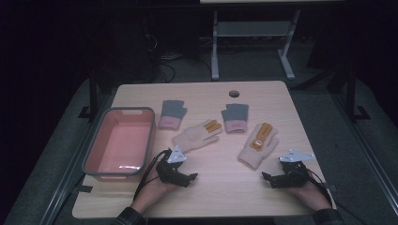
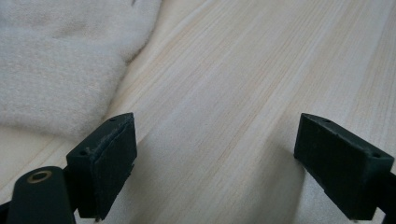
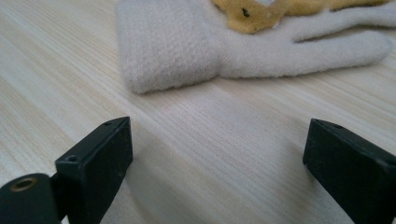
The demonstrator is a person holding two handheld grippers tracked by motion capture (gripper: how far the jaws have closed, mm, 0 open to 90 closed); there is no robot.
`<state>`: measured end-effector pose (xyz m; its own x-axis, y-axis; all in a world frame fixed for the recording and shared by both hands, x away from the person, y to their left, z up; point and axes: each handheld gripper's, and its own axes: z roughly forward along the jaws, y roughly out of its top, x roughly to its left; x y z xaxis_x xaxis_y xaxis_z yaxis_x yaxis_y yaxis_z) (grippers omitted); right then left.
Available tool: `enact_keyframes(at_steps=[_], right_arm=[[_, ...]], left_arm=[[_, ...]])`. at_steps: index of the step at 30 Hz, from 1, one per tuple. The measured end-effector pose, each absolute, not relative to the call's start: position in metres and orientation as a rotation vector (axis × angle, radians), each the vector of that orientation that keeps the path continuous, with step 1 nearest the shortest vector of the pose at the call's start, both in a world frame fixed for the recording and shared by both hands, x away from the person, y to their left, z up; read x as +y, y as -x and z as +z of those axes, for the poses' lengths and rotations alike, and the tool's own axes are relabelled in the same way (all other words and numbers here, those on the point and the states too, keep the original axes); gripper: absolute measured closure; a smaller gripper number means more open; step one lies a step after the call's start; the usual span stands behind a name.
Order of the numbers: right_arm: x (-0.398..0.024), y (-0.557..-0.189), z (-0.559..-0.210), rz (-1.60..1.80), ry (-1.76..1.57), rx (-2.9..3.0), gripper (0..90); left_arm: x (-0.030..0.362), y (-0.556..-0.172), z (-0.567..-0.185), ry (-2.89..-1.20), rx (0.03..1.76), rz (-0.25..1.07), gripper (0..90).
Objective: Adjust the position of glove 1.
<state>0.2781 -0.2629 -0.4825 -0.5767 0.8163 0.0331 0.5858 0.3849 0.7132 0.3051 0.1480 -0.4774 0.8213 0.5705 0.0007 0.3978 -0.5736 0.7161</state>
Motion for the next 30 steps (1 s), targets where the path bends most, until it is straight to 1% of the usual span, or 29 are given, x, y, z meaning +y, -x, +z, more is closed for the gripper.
enact_keyframes(at_steps=[9, 12, 19, 20, 21, 23, 24, 25, 26, 27, 28, 30], right_arm=[[-0.263, -0.278, -0.482, 1.001, -1.223, 2.326, 8.0], [-0.263, -0.278, -0.482, 1.001, -1.222, 2.327, 8.0], [-0.263, -0.278, -0.482, 1.0, -1.219, 2.328, 8.0], [-0.263, -0.278, -0.482, 1.0, -1.219, 2.328, 8.0], [-0.263, -0.278, -0.482, 1.0, -1.219, 2.328, 8.0], [-0.263, -0.278, -0.482, 1.0, -1.219, 2.328, 8.0], [-0.263, -0.278, -0.482, 1.0, -1.219, 2.328, 8.0], [-0.263, -0.278, -0.482, 1.0, -1.219, 2.329, 8.0], [-0.263, -0.278, -0.482, 1.0, -1.219, 2.329, 8.0], [-0.263, -0.278, -0.482, 1.0, -1.219, 2.329, 8.0], [-0.263, -0.278, -0.482, 1.0, -1.217, 2.329, 8.0], [-0.263, -0.278, -0.482, 1.002, -1.212, 2.332, 8.0]], left_arm=[[0.15, -0.304, -0.477, -2.263, 0.694, 0.29, 12.6], [0.151, -0.304, -0.475, -2.275, 0.71, 0.289, 15.6], [0.154, -0.306, -0.465, -2.292, 0.751, 0.261, 49.3], [0.154, -0.306, -0.465, -2.292, 0.756, 0.256, 49.3], [0.156, -0.308, -0.464, -2.286, 0.781, 0.241, 57.8], [0.156, -0.309, -0.463, -2.284, 0.793, 0.232, 68.4], [0.157, -0.31, -0.461, -2.283, 0.799, 0.239, 68.4], [0.157, -0.313, -0.458, -2.281, 0.815, 0.245, 80.8], [0.157, -0.315, -0.456, -2.276, 0.822, 0.25, 80.8], [0.156, -0.317, -0.453, -2.27, 0.824, 0.264, 83.7], [0.155, -0.319, -0.451, -2.261, 0.828, 0.278, 89.2], [0.151, -0.323, -0.448, -2.256, 0.843, 0.302, 89.3]])
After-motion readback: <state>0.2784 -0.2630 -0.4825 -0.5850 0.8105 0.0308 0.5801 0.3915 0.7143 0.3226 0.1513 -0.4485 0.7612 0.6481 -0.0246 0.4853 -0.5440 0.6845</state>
